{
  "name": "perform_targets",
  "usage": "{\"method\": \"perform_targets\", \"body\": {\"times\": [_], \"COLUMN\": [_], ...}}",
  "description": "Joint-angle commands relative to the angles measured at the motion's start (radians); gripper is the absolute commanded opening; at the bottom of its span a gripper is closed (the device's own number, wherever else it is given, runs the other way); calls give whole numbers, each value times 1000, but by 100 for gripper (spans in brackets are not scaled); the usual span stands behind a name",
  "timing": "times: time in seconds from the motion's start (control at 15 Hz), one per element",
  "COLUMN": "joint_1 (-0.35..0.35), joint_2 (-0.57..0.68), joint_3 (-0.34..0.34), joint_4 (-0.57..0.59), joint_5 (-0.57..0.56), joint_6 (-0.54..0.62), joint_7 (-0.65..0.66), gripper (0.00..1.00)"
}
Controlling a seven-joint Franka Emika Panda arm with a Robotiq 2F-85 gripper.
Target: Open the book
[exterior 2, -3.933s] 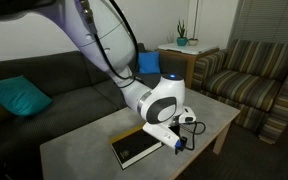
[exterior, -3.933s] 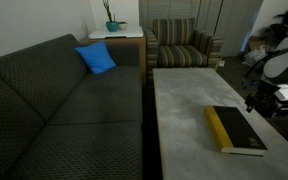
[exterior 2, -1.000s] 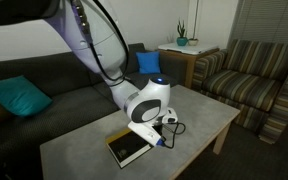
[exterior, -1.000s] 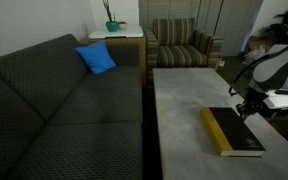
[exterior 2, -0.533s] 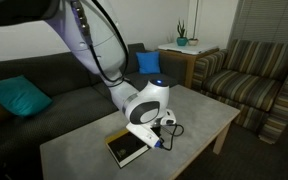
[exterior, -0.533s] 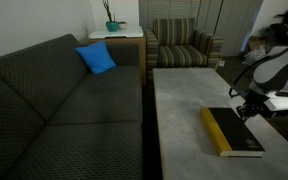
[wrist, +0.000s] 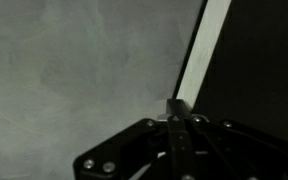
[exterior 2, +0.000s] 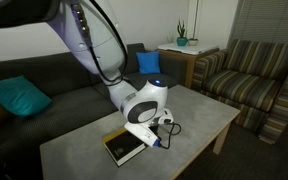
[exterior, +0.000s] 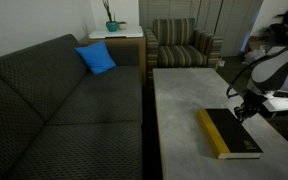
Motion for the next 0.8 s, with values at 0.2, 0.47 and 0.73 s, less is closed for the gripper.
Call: {"method": "perform_targets", "body": {"times": [0.2,0.47,0.73], "joint_1": [-30,-46,-54], "joint_2": [0,0,0], "joint_3": [33,49,59], "joint_4": [-26,-44,-48], "joint_5": [10,14,16], "joint_6": [-18,-30,-48], "joint_7": [-54,-68,-82], "gripper": [0,0,0]}}
